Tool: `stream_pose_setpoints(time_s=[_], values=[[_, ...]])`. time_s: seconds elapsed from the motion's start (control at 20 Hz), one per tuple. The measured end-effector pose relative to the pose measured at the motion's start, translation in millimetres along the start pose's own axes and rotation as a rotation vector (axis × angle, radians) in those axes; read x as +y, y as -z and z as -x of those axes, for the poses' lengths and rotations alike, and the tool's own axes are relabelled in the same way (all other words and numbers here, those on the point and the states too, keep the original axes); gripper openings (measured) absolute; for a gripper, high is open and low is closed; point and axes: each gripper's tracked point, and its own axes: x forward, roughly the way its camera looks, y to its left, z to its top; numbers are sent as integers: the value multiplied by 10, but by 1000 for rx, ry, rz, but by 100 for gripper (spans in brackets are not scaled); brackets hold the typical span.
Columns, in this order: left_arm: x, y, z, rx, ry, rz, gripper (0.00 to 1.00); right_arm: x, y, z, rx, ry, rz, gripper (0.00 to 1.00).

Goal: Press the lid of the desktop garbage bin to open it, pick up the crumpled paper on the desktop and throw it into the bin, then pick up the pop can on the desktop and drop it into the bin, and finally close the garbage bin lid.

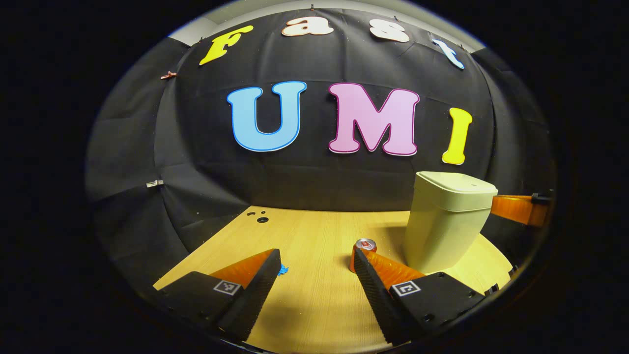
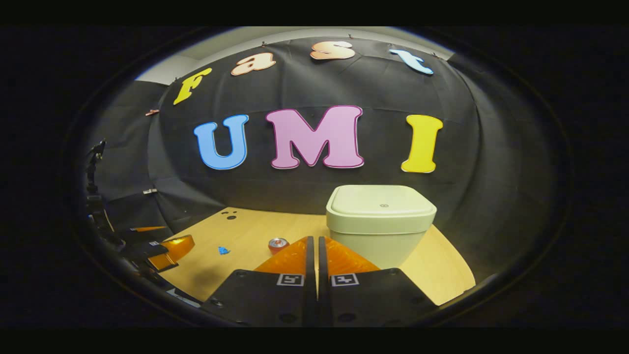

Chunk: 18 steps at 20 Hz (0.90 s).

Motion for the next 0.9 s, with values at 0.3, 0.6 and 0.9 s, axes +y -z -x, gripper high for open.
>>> stream_pose_setpoints(time_s=[0.3,0.6,0.9], values=[[136,51,-5,9,-41,15,96,-284,-317,-245,-23,49,-22,10],[284,166,2,42,-89,34,96,-653,-541,-512,-48,109,-3,0],[469,182,19,39,-155,32,95,-927,-518,-814,-20,148,-14,5]])
